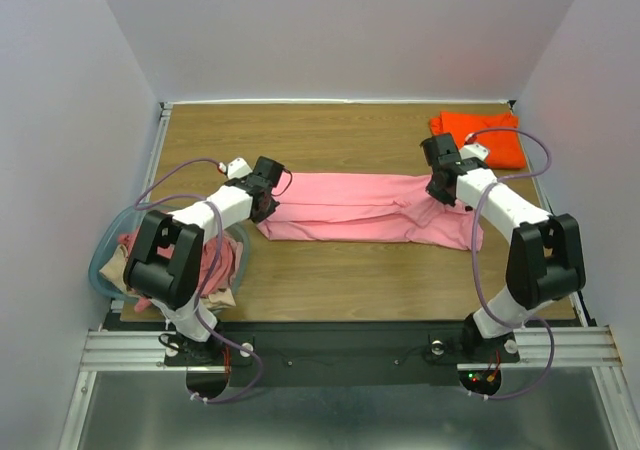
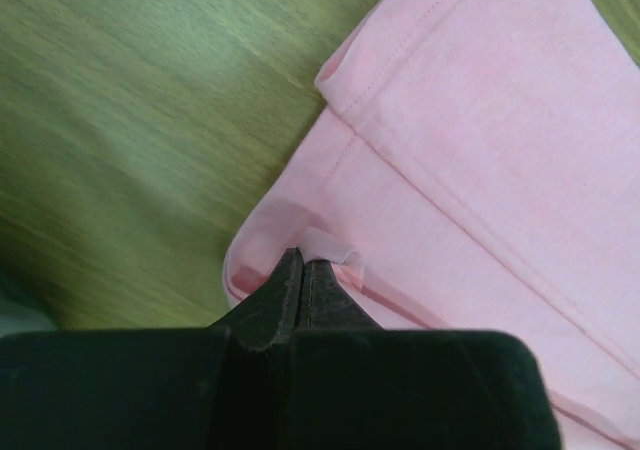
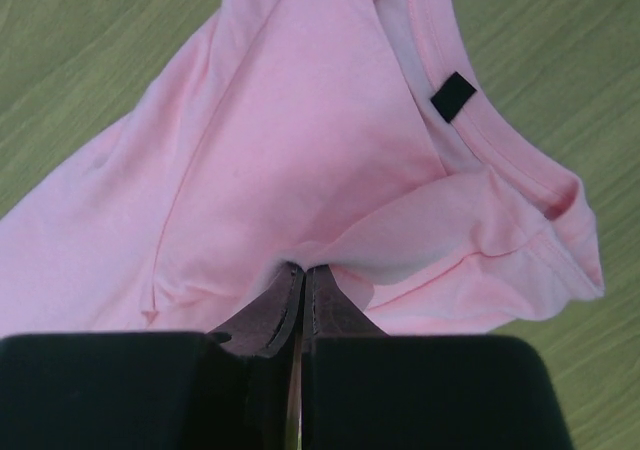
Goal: Fold and stack the t-shirts
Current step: Fold the tshirt
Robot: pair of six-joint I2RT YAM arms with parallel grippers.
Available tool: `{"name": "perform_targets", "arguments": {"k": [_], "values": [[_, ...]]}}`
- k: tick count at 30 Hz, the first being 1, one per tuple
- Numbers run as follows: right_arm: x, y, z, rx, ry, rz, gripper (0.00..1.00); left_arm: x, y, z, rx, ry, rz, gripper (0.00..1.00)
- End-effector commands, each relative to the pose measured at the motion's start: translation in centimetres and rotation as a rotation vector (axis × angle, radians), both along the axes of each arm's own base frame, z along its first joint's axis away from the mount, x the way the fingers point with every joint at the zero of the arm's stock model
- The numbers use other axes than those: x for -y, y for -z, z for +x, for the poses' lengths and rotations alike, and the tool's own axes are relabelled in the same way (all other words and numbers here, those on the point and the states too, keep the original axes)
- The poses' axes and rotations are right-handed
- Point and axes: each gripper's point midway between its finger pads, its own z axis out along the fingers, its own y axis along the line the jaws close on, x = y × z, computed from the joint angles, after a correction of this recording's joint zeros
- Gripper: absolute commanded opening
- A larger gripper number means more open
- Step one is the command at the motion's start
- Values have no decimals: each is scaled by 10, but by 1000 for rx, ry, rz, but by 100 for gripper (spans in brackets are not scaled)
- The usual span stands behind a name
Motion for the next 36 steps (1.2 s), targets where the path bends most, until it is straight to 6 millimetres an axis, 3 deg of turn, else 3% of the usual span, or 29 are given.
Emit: {"name": "perform_targets", "arguments": {"k": [1,2,3,4,5,6,7,8,9,11,15,19,20,23,29,32,36], "values": [[1,-10,35,66,-24,-1,1,-11,-19,24,61,-45,30,4],[-2,-7,44,53,-50,-1,1,-14,-15,25,47,-55,38,11],[-2,-6,48,49,-58,-8,3,-16,-15,27,48,-63,44,46],[-1,-8,53,53,-57,-17,6,-18,-16,30,50,-68,45,65],[0,-8,57,49,-67,-35,10,-20,-21,35,59,-74,44,79],[0,-10,64,50,-73,-39,20,-21,-23,37,59,-74,46,92],[0,-11,66,51,-84,-37,26,-21,-26,38,62,-73,47,96],[-2,-13,67,48,-100,-32,33,-20,-35,41,80,-71,43,98],[-3,-18,67,57,-110,-26,49,-20,-40,42,91,-67,41,98],[-4,-25,64,71,-122,-17,70,-17,-59,43,131,-57,19,98],[0,-46,39,117,-133,-3,88,-8,-74,33,176,-10,-40,98],[-20,-43,19,123,-213,112,96,6,-72,18,180,55,-104,98],[-36,-33,7,99,-274,195,99,13,-68,15,184,77,-121,98],[-63,-15,-1,89,-366,324,100,35,-66,10,186,143,-141,98],[-68,15,-2,32,-360,347,100,58,-44,11,133,203,-149,98],[-73,25,8,27,-381,354,100,62,-23,12,80,227,-137,98],[-74,39,18,7,-379,351,100,63,-10,11,47,231,-128,98]]}}
